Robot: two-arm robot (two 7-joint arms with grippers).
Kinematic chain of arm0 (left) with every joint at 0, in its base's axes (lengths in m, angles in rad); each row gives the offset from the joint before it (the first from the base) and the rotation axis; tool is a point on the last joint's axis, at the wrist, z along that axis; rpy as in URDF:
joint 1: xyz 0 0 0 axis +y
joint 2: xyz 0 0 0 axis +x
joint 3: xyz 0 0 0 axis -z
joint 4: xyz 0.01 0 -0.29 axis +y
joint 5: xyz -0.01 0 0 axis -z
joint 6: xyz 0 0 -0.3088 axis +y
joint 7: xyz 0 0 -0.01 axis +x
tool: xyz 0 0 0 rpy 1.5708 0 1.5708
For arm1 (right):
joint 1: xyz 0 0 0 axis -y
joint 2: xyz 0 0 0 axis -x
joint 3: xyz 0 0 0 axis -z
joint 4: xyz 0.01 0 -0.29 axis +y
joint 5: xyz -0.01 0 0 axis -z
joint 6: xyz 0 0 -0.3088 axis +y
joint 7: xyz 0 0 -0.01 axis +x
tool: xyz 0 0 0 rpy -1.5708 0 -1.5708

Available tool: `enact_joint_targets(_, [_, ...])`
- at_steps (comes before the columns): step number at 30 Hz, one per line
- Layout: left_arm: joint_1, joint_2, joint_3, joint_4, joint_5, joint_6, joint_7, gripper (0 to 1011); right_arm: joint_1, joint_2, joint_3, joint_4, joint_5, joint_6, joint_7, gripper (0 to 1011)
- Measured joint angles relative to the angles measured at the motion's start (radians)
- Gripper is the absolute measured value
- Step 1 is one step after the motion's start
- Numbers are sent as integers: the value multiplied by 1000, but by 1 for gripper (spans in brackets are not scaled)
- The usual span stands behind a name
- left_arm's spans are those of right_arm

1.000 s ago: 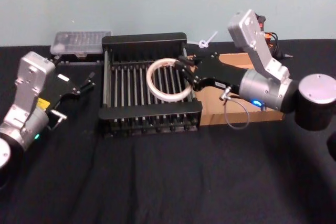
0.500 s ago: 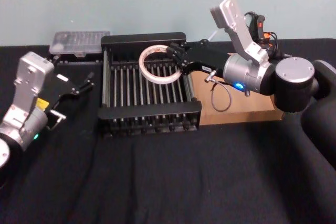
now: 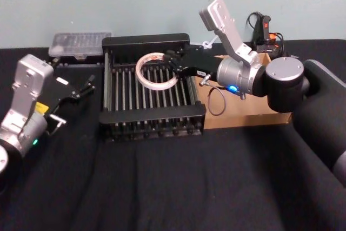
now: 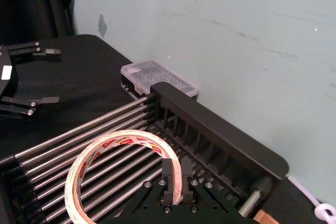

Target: Pick up the white tape and place it into the black box , Pick up the silver tape and place it into the brown box.

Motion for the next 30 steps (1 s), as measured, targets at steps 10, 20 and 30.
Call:
enact_joint_targets(10, [0, 0, 0, 0, 0, 0, 0, 1001, 2, -6, 0, 13, -8, 2, 0, 99])
enact_joint_targets(20, [0, 0, 0, 0, 0, 0, 0, 1001, 2, -6, 1, 10, -6, 3, 0, 235])
enact_joint_targets(30, [0, 0, 0, 0, 0, 0, 0, 1001, 2, -5, 1, 9, -4, 3, 0, 559])
